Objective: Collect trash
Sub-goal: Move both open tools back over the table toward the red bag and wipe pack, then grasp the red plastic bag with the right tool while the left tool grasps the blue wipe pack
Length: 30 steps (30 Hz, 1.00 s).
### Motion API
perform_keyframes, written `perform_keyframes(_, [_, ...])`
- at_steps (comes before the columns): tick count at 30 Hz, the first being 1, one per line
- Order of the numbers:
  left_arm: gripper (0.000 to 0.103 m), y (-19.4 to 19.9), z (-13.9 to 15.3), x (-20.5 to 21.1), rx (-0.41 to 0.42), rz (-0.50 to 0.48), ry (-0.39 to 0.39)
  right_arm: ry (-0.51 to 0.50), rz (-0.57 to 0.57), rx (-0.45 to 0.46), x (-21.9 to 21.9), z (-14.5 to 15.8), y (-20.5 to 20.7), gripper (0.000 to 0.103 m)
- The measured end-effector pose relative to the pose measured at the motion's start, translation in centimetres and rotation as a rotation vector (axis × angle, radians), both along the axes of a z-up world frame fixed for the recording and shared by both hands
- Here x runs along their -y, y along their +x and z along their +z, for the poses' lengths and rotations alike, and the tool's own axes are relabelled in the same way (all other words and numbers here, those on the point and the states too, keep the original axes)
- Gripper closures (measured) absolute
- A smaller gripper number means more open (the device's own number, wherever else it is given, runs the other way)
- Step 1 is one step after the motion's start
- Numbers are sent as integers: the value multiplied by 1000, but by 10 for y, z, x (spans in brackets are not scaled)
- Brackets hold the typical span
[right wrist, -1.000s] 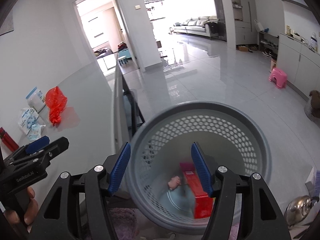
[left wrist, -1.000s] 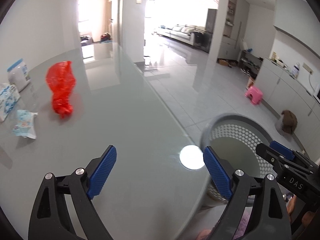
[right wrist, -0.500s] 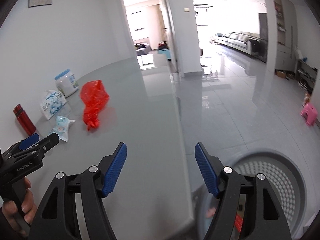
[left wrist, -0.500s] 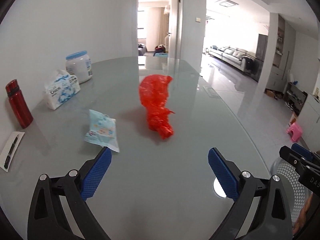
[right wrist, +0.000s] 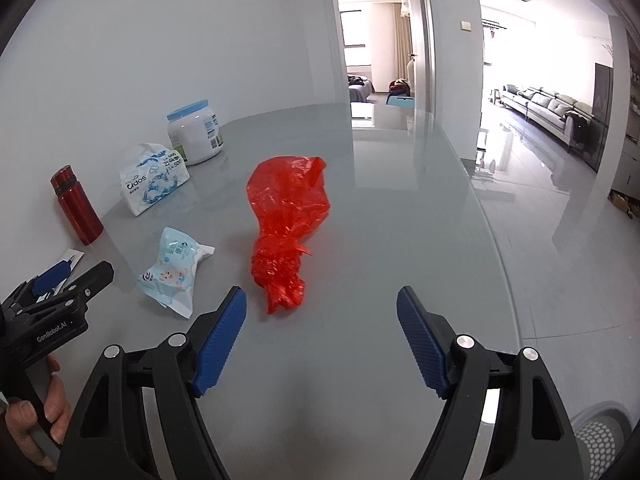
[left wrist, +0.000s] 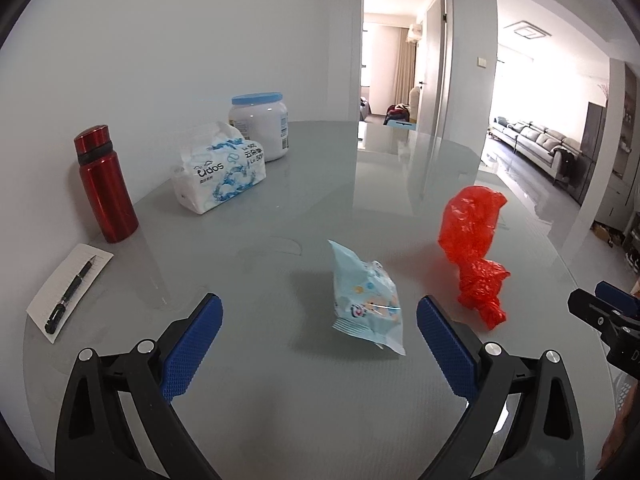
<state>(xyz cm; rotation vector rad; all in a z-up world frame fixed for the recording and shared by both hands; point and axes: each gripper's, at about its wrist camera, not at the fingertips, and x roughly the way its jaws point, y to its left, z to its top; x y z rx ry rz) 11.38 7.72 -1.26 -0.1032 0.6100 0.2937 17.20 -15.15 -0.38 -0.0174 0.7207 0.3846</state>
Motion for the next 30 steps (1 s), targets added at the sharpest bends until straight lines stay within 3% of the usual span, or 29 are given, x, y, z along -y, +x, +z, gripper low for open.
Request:
perform_keyframes(9, [7, 9, -12, -23, -11, 32, -29, -54, 38, -56, -54, -22, 48, 26])
perform_keyframes(17, [7, 14, -21, -27, -39, 27, -56, -94, 19, -136, -73, -49, 87, 26])
perform_keyframes(24, [7, 18, -26, -29, -59, 15, -82, -87, 20, -148, -83, -61, 98, 27])
perform_keyframes(25, [7, 18, -26, -29, -60, 12, -81, -86, 28, -145, -84, -62, 97, 32])
perform_keyframes(26, [7, 18, -27, -28, -61, 9, -80, -92, 34, -145, -84, -63, 96, 48])
perform_keyframes(27, [7, 18, -27, -26, -62, 4, -78, -107, 43, -149, -85, -65, 95, 57])
perform_keyframes(30, [7, 21, -29, -22, -73, -12, -78, -97, 57, -129, -84, -62, 91, 63])
